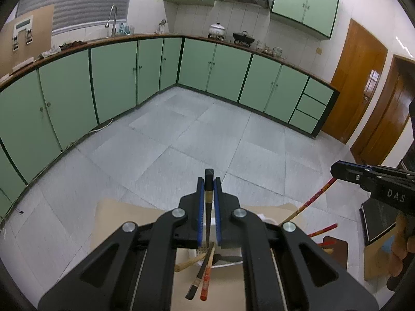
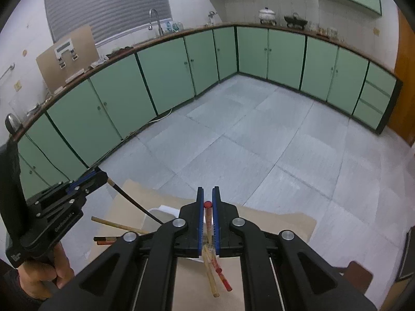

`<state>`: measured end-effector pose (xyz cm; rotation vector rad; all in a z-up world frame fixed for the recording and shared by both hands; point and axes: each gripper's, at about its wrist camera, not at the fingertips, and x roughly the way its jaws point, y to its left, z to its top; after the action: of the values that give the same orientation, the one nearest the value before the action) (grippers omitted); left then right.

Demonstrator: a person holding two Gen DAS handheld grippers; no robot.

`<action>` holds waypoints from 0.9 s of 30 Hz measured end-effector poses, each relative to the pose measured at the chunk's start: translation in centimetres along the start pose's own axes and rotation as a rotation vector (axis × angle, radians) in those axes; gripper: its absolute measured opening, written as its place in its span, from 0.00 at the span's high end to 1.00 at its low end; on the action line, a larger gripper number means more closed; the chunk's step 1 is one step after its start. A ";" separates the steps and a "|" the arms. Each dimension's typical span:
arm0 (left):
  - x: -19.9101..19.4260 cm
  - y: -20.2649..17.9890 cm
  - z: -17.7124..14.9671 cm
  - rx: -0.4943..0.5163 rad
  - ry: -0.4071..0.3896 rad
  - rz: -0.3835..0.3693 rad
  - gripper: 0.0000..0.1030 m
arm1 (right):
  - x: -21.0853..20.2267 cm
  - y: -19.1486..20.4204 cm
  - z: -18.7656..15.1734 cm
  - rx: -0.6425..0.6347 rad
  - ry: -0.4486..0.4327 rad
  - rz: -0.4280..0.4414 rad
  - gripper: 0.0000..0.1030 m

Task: Organize utensils
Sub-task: 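Lower the chopsticks into the holder and open both tools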

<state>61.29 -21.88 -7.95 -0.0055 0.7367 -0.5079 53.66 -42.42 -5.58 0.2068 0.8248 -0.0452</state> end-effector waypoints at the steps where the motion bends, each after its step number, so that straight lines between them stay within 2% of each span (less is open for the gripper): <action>1: 0.1 0.2 -0.3 0.002 0.004 0.003 0.93 | 0.3 -0.3 -0.3 0.012 0.009 0.009 0.94; 3: 0.1 0.5 -0.8 0.000 0.007 0.020 0.92 | 0.9 -0.5 -0.9 0.020 0.037 0.026 0.93; 5: 0.0 0.9 -1.0 -0.008 0.007 0.025 0.83 | 0.8 -0.6 -1.4 0.011 0.032 0.014 0.90; 6: -0.3 0.9 -1.0 -0.010 0.004 0.032 0.73 | 0.7 -0.6 -1.7 0.012 0.036 0.017 0.89; 7: -0.4 0.9 -1.0 -0.010 -0.001 0.039 0.69 | 0.6 -0.8 -1.7 0.014 0.036 0.016 0.89; 10: -1.2 1.0 -1.0 -0.006 -0.003 0.041 0.68 | 0.0 -1.0 -1.8 0.023 0.026 0.014 0.89; 13: -2.4 1.2 -1.2 0.003 -0.013 0.050 0.61 | -1.0 -1.1 -1.9 0.023 0.006 0.011 0.89; 17: -3.8 1.3 -1.6 0.005 -0.025 0.049 0.56 | -2.7 -0.9 -2.7 0.016 -0.025 0.009 0.89; 20: -5.0 1.5 -2.4 0.009 -0.031 0.060 0.44 | -4.2 -0.5 -3.7 0.007 -0.059 0.007 0.88; 24: -7.1 1.7 -4.3 0.018 -0.046 0.068 0.32 | -6.3 -0.3 -6.2 0.023 -0.114 -0.002 0.75; 26: -8.4 1.6 -5.8 0.031 -0.056 0.080 0.23 | -7.1 -0.1 -7.8 0.027 -0.135 -0.011 0.60; 27: -8.9 1.5 -6.6 0.043 -0.059 0.082 0.18 | -7.7 0.2 -9.1 0.028 -0.156 -0.037 0.47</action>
<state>52.16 -15.47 -7.40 0.0494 0.6659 -0.4432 41.85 -40.75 -5.91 0.2122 0.6731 -0.1064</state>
